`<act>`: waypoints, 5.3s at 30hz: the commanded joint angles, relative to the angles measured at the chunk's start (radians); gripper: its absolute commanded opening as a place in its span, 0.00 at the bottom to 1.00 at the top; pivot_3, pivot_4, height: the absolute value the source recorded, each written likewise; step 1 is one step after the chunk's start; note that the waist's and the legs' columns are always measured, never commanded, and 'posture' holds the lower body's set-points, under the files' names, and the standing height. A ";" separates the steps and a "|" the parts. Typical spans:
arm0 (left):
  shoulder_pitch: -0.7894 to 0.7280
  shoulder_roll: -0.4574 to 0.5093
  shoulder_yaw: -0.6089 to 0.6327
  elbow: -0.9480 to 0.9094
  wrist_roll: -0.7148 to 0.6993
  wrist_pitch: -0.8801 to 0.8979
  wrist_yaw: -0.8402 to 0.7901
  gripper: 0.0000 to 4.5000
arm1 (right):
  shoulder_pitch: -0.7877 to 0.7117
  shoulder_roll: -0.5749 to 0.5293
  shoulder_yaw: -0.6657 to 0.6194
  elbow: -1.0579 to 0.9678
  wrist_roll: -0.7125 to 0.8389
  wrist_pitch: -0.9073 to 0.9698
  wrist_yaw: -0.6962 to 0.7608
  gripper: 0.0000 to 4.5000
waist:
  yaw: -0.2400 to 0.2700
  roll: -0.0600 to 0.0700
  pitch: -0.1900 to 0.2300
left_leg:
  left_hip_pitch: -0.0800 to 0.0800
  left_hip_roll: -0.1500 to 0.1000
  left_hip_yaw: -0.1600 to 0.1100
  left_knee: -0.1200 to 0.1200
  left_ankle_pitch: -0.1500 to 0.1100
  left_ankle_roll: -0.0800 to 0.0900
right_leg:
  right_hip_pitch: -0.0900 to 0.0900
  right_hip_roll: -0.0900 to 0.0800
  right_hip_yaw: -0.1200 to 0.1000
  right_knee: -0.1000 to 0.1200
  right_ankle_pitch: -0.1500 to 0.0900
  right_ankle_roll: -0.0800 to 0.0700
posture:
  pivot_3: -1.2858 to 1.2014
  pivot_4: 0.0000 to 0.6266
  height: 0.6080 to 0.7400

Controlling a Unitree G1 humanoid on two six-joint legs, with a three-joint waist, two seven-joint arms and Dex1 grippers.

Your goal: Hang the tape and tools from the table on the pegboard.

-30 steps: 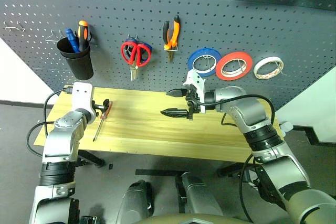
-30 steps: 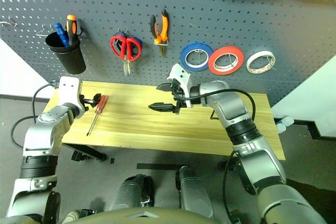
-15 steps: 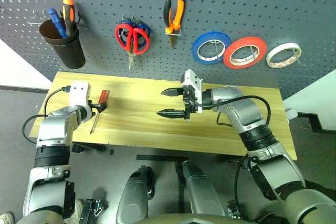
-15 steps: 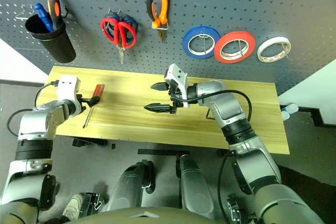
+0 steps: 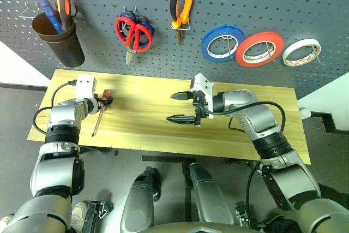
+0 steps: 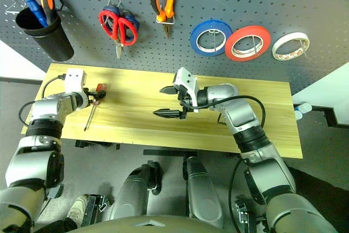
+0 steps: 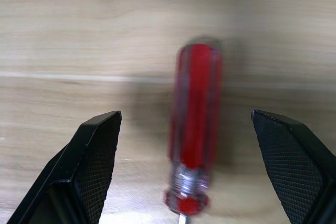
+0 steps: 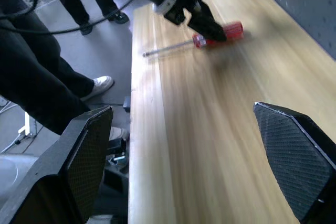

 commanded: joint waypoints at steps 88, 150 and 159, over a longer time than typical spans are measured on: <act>0.144 0.071 0.267 -0.929 -0.282 -0.286 -0.155 0.19 | -0.276 -0.002 -0.303 0.097 0.259 -0.088 0.038 1.00 | 0.027 -0.016 -0.170 | 0.014 0.005 -0.004 0.001 0.008 -0.008 | 0.024 0.007 -0.014 -0.007 0.005 -0.006 | 0.52 0.13 0.95; 0.638 0.207 0.184 -0.778 -0.436 -0.504 -0.770 0.96 | 0.020 -0.144 -0.223 -0.074 0.248 0.029 0.108 1.00 | 0.029 -0.014 -0.171 | 0.020 0.007 -0.003 0.001 0.007 -0.008 | 0.026 0.007 -0.013 -0.004 0.002 -0.010 | 0.52 0.23 0.95; 0.602 0.135 0.088 -0.600 -0.438 -0.637 -1.042 0.96 | 0.111 -0.163 -0.179 0.028 0.177 -0.049 0.177 1.00 | 0.021 -0.013 -0.172 | 0.020 0.007 -0.003 0.001 0.007 -0.007 | 0.026 0.008 -0.011 -0.004 0.002 -0.010 | 0.50 0.20 0.95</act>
